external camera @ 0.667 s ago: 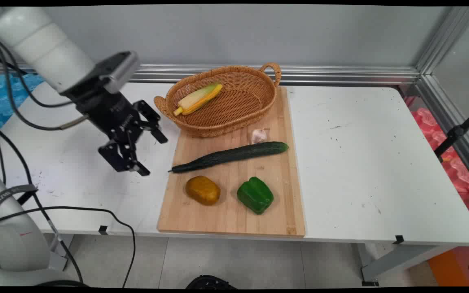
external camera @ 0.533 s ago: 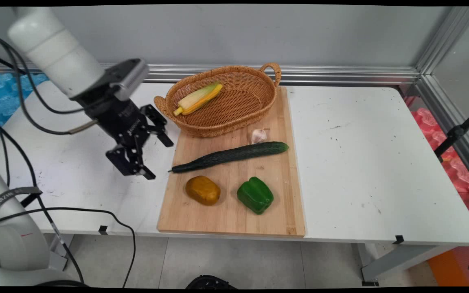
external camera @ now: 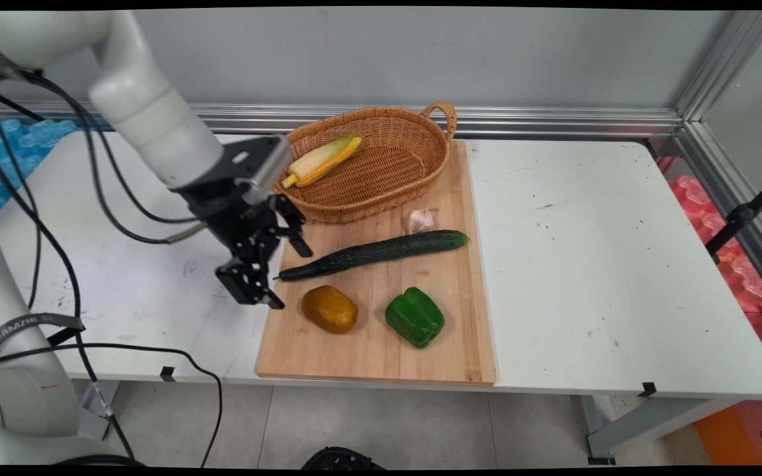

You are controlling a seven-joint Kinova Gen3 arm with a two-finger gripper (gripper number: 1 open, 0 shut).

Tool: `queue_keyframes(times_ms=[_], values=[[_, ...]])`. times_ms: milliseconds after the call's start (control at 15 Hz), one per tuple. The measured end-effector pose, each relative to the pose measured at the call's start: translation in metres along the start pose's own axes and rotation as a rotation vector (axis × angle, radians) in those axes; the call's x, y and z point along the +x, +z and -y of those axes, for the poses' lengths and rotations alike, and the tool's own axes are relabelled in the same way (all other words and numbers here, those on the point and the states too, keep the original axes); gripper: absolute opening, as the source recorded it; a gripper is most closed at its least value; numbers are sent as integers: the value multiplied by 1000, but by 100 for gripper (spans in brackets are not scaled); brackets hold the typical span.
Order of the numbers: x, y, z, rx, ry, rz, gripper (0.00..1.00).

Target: Pick up the potato from the cutting board

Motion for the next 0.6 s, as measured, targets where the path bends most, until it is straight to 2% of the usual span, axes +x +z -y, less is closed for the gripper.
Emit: queue_keyframes(times_ms=[600], values=[[18,57,14,-14,58,42,100]])
